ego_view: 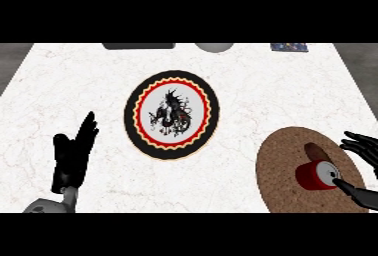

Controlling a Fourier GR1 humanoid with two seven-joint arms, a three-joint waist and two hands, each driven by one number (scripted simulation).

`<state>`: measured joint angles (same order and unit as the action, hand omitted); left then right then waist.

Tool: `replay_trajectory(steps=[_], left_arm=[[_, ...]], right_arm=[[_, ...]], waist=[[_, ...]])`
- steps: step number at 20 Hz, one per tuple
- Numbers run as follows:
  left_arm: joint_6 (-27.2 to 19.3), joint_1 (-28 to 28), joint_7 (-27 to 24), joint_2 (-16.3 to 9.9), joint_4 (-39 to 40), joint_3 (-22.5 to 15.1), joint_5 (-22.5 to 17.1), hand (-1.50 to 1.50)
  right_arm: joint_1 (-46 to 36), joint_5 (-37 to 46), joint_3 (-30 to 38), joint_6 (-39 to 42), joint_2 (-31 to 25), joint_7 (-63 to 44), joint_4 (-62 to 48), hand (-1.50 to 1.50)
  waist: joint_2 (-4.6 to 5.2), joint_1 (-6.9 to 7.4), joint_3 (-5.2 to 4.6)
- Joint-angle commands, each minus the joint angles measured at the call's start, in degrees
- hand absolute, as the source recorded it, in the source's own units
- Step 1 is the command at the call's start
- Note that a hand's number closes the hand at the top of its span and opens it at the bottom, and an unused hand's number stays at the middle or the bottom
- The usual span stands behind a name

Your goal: Pick the can from the placemat and place it in the plate

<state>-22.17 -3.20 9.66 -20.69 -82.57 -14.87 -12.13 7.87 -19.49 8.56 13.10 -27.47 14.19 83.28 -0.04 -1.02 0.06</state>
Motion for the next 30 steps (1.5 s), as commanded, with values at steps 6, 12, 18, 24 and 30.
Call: replay_trajectory(steps=[6,12,18,24,30], left_arm=[[0.8,-1.6,2.3,0.3,-0.8,-0.5,1.1,0.0],[0.9,0.6,2.8,0.6,-4.3,-0.6,1.7,0.0],[1.8,-1.4,0.2,3.4,2.9,-0.2,2.8,0.0],[2.6,0.2,1.8,3.9,-0.5,1.3,4.7,0.0],[6.1,4.0,-2.7,4.3,0.0,5.0,4.9,0.0]], right_arm=[[-2.7,16.5,-2.8,3.3,-14.9,-1.2,-0.8,-1.5],[-7.0,18.7,-4.9,12.6,-22.0,-7.4,-1.9,-1.5],[-9.3,19.7,-11.8,20.2,-21.1,-17.3,1.6,-1.5],[-11.4,23.4,-10.6,25.4,-19.4,-17.2,-3.2,-1.5],[-15.3,27.7,-9.4,27.1,-14.5,-18.2,-6.1,-1.5]], waist=[[0.04,1.34,-0.08],[0.02,1.78,-0.05],[0.07,1.02,-0.11],[-0.01,1.0,-0.05],[-0.01,1.15,-0.06]])
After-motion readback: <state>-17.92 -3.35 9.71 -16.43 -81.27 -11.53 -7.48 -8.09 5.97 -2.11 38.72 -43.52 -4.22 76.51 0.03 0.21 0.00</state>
